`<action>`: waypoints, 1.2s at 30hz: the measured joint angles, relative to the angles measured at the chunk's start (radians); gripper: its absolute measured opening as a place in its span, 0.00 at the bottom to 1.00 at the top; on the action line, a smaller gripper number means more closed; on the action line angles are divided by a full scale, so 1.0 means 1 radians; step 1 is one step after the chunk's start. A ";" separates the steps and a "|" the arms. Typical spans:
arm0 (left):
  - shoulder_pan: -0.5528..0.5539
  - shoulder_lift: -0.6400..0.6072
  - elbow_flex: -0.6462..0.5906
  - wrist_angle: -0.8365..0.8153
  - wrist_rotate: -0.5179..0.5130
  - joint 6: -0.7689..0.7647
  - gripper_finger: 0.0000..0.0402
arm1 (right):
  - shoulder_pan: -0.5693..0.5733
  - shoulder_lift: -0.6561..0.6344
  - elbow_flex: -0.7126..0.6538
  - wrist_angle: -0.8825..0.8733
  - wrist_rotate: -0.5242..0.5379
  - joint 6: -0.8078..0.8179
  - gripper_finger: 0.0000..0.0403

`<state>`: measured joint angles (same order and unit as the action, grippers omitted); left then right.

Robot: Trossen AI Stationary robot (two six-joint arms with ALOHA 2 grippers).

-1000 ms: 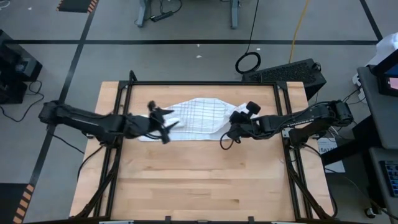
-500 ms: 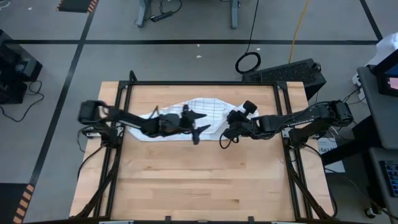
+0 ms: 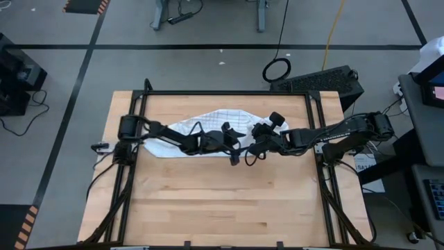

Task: Roll towel
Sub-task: Fold the white towel

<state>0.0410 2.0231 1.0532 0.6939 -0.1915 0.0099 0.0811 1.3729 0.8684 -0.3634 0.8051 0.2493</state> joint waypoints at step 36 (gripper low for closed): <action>0.104 -0.025 0.052 0.050 -0.192 0.047 0.01 | 0.272 0.000 -0.361 0.078 -0.078 0.677 0.02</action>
<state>0.1448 1.9980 1.1049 0.7440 -0.3832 0.0570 0.3531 1.3727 0.5077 -0.2849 0.7270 0.9267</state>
